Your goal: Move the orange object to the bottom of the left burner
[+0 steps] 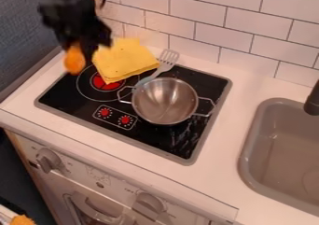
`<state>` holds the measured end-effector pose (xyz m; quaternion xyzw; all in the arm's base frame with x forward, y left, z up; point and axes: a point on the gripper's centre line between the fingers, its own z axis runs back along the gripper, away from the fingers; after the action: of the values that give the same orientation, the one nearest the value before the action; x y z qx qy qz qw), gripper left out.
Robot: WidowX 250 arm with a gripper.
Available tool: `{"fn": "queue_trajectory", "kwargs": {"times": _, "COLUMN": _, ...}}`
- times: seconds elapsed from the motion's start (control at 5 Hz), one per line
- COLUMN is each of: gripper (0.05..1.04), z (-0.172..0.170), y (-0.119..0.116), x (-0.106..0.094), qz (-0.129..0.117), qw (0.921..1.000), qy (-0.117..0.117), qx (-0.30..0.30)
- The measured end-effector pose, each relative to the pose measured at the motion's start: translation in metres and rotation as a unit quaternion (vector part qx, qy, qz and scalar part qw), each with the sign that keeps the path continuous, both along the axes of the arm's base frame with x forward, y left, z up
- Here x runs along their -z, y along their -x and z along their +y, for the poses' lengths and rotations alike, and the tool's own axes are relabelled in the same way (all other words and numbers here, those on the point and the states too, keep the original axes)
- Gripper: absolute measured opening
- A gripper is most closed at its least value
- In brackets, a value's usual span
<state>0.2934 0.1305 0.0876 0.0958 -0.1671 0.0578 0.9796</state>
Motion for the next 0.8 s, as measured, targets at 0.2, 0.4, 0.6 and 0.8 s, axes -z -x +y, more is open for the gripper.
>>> {"fn": "queue_trajectory", "kwargs": {"times": 0.2, "gripper": 0.405, "z": 0.009, "y": 0.005, "x": 0.036, "qz": 0.047, "qw": 0.9989, "qy": 0.008, "qx": 0.005}}
{"fn": "queue_trajectory", "kwargs": {"times": 0.4, "gripper": 0.406, "z": 0.01, "y": 0.003, "x": 0.061, "qz": 0.068, "qw": 0.9975, "qy": 0.016, "qx": 0.006}}
{"fn": "queue_trajectory", "kwargs": {"times": 0.6, "gripper": 0.488, "z": 0.016, "y": 0.002, "x": 0.068, "qz": 0.071, "qw": 0.9972, "qy": 0.022, "qx": -0.005}}
{"fn": "queue_trajectory", "kwargs": {"times": 0.8, "gripper": 0.799, "z": 0.016, "y": 0.003, "x": 0.067, "qz": 0.078, "qw": 0.9965, "qy": 0.027, "qx": -0.012}}
